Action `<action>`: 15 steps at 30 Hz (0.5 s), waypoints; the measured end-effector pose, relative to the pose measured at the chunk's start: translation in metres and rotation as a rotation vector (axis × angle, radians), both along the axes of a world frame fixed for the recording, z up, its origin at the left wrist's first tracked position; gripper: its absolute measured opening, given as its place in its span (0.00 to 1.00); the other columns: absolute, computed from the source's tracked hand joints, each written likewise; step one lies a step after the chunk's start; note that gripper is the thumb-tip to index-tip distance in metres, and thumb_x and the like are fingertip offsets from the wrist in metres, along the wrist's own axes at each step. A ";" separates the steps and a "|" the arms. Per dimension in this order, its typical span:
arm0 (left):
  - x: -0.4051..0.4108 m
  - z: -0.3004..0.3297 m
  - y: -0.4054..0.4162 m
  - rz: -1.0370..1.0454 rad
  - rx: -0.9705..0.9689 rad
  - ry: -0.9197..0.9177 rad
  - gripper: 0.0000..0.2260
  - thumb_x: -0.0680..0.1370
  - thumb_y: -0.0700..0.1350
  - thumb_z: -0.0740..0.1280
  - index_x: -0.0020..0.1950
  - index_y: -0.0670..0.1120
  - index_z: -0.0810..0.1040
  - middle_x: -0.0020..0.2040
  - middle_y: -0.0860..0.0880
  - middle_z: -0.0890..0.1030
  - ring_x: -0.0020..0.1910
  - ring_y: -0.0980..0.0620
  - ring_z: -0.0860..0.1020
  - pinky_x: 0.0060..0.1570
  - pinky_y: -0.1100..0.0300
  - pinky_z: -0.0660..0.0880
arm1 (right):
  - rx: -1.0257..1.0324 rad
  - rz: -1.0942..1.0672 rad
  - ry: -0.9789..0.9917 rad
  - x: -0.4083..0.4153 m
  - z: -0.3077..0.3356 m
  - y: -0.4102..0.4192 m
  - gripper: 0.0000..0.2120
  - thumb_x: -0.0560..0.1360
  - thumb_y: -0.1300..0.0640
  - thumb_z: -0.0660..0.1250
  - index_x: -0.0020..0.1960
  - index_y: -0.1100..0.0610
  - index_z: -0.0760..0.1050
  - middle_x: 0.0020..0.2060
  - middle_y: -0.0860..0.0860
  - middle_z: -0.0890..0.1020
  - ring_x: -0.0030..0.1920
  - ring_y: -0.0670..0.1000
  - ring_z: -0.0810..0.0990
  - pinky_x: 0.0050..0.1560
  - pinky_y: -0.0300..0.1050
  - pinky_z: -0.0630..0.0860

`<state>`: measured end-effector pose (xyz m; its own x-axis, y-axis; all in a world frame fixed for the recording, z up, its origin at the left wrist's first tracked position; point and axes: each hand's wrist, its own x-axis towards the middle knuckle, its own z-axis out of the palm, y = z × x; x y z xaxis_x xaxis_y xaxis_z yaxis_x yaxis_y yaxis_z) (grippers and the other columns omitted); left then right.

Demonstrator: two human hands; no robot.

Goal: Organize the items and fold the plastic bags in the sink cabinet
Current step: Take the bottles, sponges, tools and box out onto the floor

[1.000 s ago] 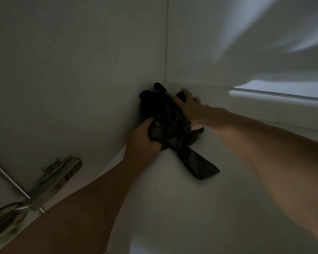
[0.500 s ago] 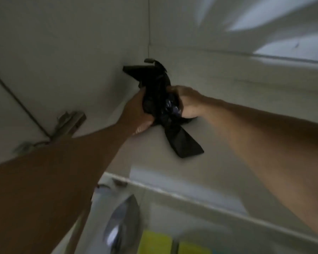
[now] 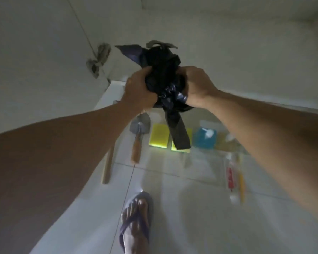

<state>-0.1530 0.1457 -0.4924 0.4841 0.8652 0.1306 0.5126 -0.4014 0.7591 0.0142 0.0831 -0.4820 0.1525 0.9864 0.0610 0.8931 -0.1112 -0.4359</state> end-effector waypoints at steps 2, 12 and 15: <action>-0.026 0.009 -0.041 0.014 -0.065 0.023 0.23 0.65 0.42 0.68 0.61 0.47 0.77 0.52 0.46 0.83 0.55 0.46 0.80 0.56 0.49 0.77 | -0.016 0.022 0.025 -0.024 0.009 -0.036 0.18 0.67 0.55 0.75 0.55 0.55 0.78 0.51 0.57 0.82 0.53 0.61 0.81 0.45 0.44 0.72; -0.199 -0.023 -0.171 0.123 -0.115 0.361 0.19 0.67 0.44 0.71 0.57 0.51 0.74 0.42 0.51 0.77 0.46 0.46 0.74 0.49 0.51 0.75 | -0.251 0.159 0.213 -0.191 -0.018 -0.151 0.13 0.70 0.52 0.72 0.54 0.52 0.77 0.56 0.53 0.74 0.51 0.60 0.79 0.50 0.49 0.77; -0.262 -0.054 -0.194 0.128 -0.144 0.379 0.22 0.66 0.48 0.71 0.59 0.48 0.74 0.50 0.47 0.79 0.47 0.44 0.77 0.48 0.44 0.78 | -0.303 0.205 0.214 -0.254 -0.059 -0.162 0.15 0.71 0.52 0.71 0.56 0.52 0.76 0.59 0.54 0.73 0.53 0.61 0.79 0.52 0.52 0.78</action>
<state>-0.4150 -0.0483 -0.5461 0.3625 0.9177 -0.1623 0.8048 -0.2204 0.5511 -0.2396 -0.0785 -0.5411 -0.0710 0.9662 -0.2479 0.8031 -0.0920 -0.5887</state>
